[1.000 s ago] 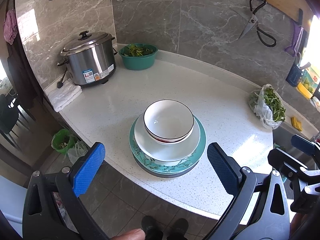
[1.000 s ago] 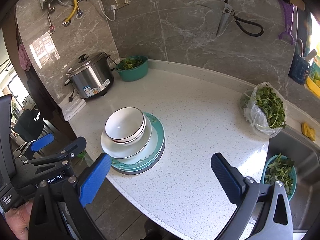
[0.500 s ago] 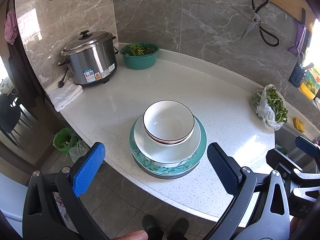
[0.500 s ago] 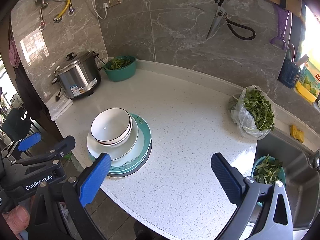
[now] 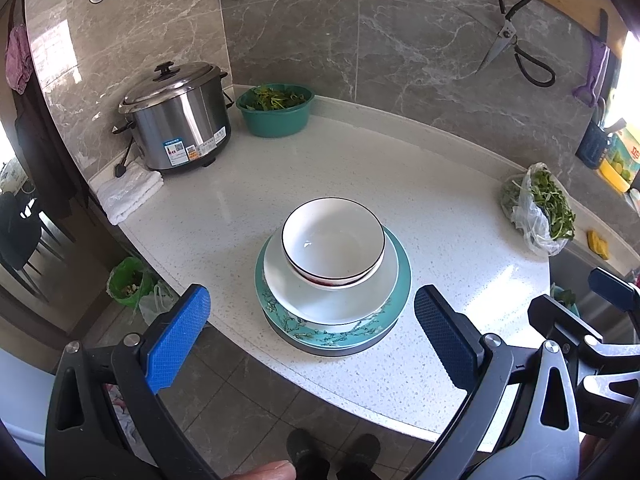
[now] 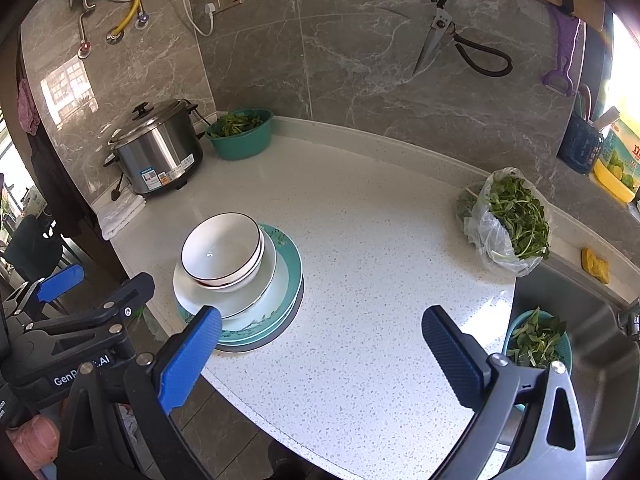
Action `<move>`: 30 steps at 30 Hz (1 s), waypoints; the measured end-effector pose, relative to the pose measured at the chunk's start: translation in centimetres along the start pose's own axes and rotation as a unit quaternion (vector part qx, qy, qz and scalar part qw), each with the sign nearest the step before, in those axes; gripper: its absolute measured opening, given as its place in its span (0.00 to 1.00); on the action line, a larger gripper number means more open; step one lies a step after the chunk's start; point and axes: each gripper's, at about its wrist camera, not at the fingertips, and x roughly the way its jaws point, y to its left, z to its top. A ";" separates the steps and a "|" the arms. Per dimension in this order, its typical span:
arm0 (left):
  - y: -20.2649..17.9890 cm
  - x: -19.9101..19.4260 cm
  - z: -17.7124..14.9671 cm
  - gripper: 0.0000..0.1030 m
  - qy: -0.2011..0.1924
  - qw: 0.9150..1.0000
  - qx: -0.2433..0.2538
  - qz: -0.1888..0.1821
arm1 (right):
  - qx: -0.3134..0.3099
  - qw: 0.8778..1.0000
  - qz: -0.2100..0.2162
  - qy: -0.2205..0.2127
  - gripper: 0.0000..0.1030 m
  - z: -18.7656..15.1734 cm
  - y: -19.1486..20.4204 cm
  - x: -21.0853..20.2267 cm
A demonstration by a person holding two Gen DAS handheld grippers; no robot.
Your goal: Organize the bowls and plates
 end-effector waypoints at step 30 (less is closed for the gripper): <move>0.2 0.2 0.2 1.00 -0.001 1.000 0.005 0.001 | 0.000 1.000 -0.001 0.001 0.99 -0.1 0.2 0.1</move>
